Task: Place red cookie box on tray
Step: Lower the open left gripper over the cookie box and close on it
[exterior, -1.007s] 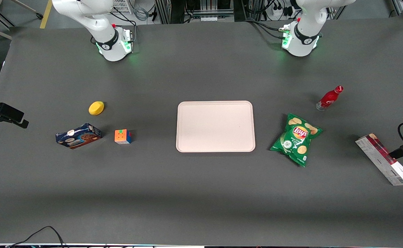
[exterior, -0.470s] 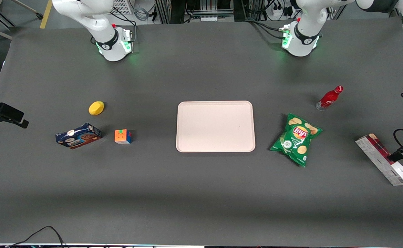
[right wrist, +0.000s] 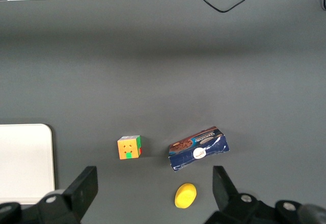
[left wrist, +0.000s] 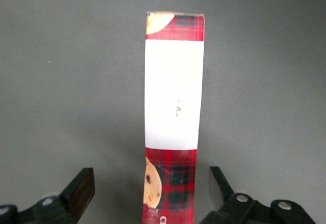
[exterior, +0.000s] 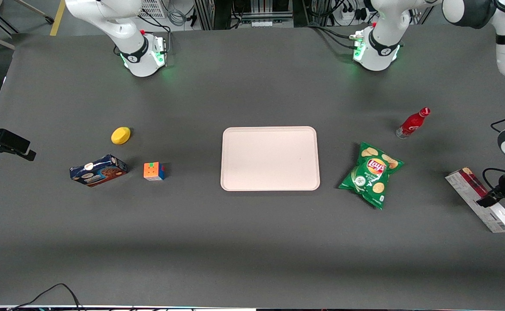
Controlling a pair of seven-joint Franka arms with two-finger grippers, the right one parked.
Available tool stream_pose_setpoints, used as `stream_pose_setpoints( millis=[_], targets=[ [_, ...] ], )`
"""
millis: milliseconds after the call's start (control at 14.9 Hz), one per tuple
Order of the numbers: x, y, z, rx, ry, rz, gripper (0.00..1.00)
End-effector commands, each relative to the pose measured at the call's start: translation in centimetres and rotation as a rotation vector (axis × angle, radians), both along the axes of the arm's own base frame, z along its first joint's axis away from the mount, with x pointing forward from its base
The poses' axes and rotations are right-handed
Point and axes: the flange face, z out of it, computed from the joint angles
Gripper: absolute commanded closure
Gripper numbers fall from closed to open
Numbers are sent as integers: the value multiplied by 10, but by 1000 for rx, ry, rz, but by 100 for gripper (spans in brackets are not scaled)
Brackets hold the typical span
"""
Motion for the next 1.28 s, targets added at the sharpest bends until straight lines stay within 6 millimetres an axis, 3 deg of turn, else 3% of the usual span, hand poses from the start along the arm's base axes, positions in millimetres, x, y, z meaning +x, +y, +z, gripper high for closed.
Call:
stream_pose_setpoints(
  millis=[0, 134, 201, 403, 672, 806, 940, 1075, 1209],
  targets=[
    [8, -3, -9, -7, -14, -12, 7],
    [9, -4, -9, -6, -16, -16, 48],
    [9, -4, -10, -5, -16, -23, 60],
    [11, -4, -9, -1, -18, -49, 81],
    [14, -10, -2, 10, -11, -118, 92],
    [15, -11, 26, 8, -20, -156, 100],
    [12, -20, 68, -53, 17, -200, 100],
    [13, -62, 130, -128, 46, -302, 100],
    [13, -124, 187, -179, 50, -403, 100]
  ],
)
